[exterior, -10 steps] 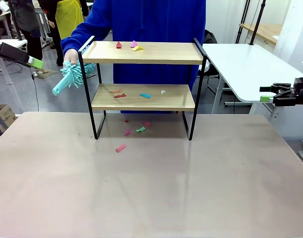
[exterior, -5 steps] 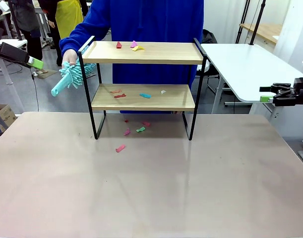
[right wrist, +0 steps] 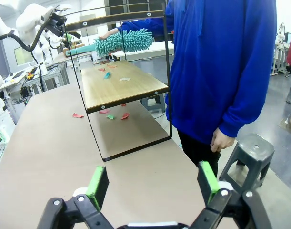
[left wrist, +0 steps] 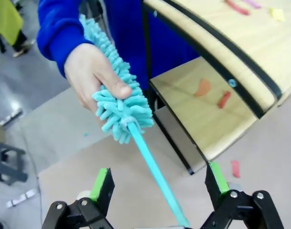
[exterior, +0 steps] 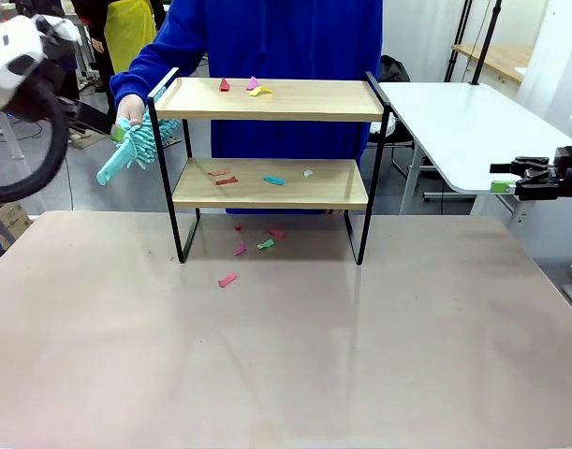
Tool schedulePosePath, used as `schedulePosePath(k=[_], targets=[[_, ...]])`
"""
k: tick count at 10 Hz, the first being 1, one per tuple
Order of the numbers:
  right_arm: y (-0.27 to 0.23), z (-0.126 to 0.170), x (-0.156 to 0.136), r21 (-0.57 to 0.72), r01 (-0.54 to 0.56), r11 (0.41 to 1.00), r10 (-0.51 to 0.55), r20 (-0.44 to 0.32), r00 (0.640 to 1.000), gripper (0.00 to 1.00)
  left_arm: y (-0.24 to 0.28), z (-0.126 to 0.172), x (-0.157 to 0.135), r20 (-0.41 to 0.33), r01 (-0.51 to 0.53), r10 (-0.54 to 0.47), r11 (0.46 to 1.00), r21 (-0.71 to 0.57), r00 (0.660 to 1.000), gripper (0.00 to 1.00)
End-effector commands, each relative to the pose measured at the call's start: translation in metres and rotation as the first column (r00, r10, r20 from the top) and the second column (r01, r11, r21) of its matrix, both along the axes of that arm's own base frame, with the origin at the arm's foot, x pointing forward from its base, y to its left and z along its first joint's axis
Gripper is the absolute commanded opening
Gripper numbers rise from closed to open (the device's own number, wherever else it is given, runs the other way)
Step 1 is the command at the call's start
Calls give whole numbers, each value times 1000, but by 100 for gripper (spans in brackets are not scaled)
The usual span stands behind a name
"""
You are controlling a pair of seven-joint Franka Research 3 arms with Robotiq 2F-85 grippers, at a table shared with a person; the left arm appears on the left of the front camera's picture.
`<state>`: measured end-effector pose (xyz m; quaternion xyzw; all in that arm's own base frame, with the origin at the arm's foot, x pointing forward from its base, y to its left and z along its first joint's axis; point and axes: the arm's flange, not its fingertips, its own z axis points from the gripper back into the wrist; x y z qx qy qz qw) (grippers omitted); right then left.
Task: Clean the shelf.
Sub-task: Pick up the Duster handed by the human.
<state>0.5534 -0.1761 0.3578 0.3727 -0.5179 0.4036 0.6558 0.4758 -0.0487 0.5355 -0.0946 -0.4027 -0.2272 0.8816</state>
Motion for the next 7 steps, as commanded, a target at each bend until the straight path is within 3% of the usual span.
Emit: schedulePosePath(k=[1,7], targets=[[4,2,-3,-3,2,1000,-2,5,1000,100,-10,-10,10,-79,-46,50,998,50,996,100],[4,2,-3,-3,2,1000,-2,5,1000,100,-22,-29,28,-162,-83,96,993,88,982,100]])
